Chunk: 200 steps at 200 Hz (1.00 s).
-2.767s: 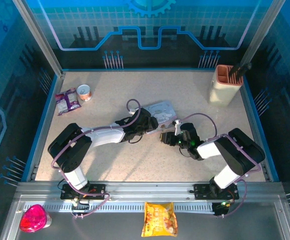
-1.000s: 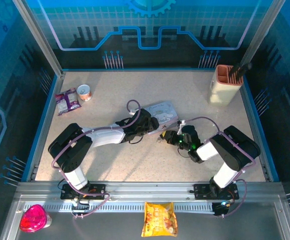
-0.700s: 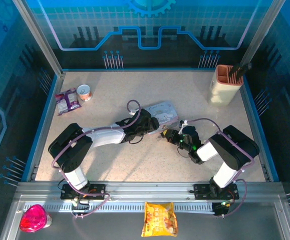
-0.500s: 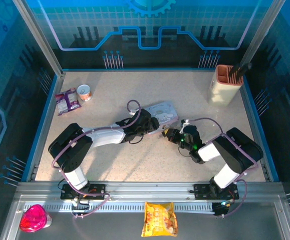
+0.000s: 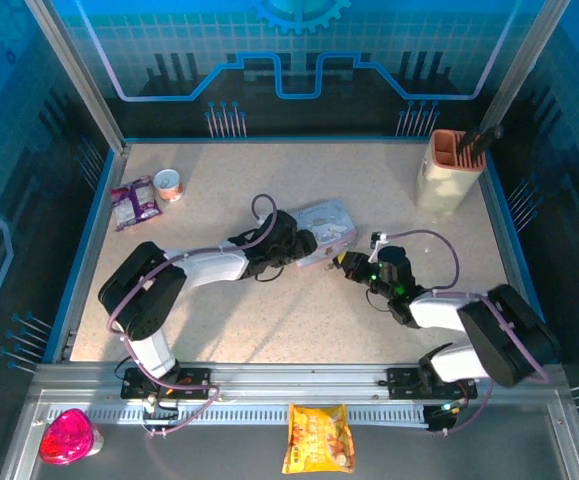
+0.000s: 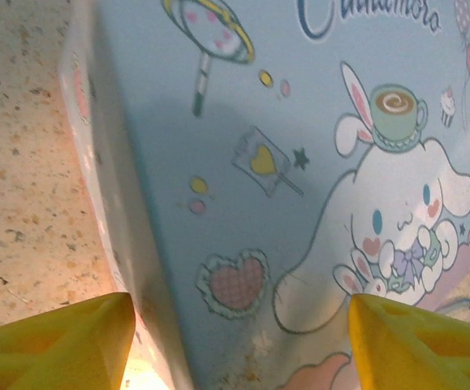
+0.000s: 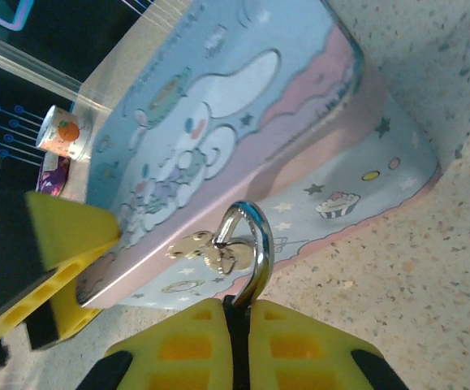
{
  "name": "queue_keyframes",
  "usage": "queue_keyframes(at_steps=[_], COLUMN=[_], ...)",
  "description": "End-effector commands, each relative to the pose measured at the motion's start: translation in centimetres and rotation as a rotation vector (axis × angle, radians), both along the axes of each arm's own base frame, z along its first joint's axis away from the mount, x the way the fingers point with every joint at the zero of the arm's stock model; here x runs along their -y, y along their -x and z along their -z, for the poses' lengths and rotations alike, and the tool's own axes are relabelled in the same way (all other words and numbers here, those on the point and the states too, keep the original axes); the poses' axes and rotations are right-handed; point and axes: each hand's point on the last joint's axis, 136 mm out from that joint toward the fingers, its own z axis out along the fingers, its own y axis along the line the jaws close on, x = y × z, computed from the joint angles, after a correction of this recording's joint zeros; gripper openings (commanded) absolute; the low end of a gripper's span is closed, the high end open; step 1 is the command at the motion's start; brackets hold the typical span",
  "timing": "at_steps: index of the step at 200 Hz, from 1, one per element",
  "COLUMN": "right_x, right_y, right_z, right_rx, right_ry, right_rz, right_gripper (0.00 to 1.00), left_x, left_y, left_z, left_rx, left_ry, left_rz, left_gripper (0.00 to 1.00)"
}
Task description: Unlock a padlock with a key
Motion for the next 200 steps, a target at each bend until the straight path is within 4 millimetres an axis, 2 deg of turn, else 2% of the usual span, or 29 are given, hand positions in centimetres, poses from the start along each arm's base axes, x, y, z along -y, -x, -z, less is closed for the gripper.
queue_keyframes(at_steps=[1, 27, 60, 112, 124, 156, 177, 200], right_x=[0.9, 1.8, 2.0, 1.1, 0.7, -0.2, -0.4, -0.6], right_y=[1.5, 3.2, 5.2, 8.5, 9.4, 11.0, 11.2, 10.9], right_z=[0.5, -0.1, -1.5, -2.5, -2.3, -1.0, -0.1, 0.6], right_rx=[-0.039, -0.042, -0.026, -0.050, -0.063, -0.109, -0.132, -0.146], right_ry=[0.150, 0.269, 0.386, 0.500, 0.527, 0.557, 0.561, 0.558], right_rz=[-0.074, -0.139, -0.252, -0.409, -0.439, -0.485, -0.490, -0.483], right_gripper=[0.00, 0.00, 0.00, 0.00, 0.00, 0.00, 0.00, 0.00], left_x=[-1.2, -2.3, -5.4, -9.5, -10.4, -13.0, -14.0, -14.2], left_y=[1.3, 2.0, 3.6, 6.8, 7.6, 9.2, 9.8, 10.2], left_z=[0.3, -1.7, -3.4, -5.8, -6.7, -7.0, -7.1, -7.0], left_rx=[-0.041, 0.029, 0.160, 0.348, 0.395, 0.464, 0.503, 0.522], left_ry=[-0.056, -0.096, -0.196, -0.265, -0.262, -0.303, -0.309, -0.306], left_rz=[0.058, 0.102, 0.137, 0.168, 0.160, 0.127, 0.110, 0.119], left_gripper=[0.71, 0.76, 0.84, 0.91, 0.93, 0.97, 0.99, 0.99])
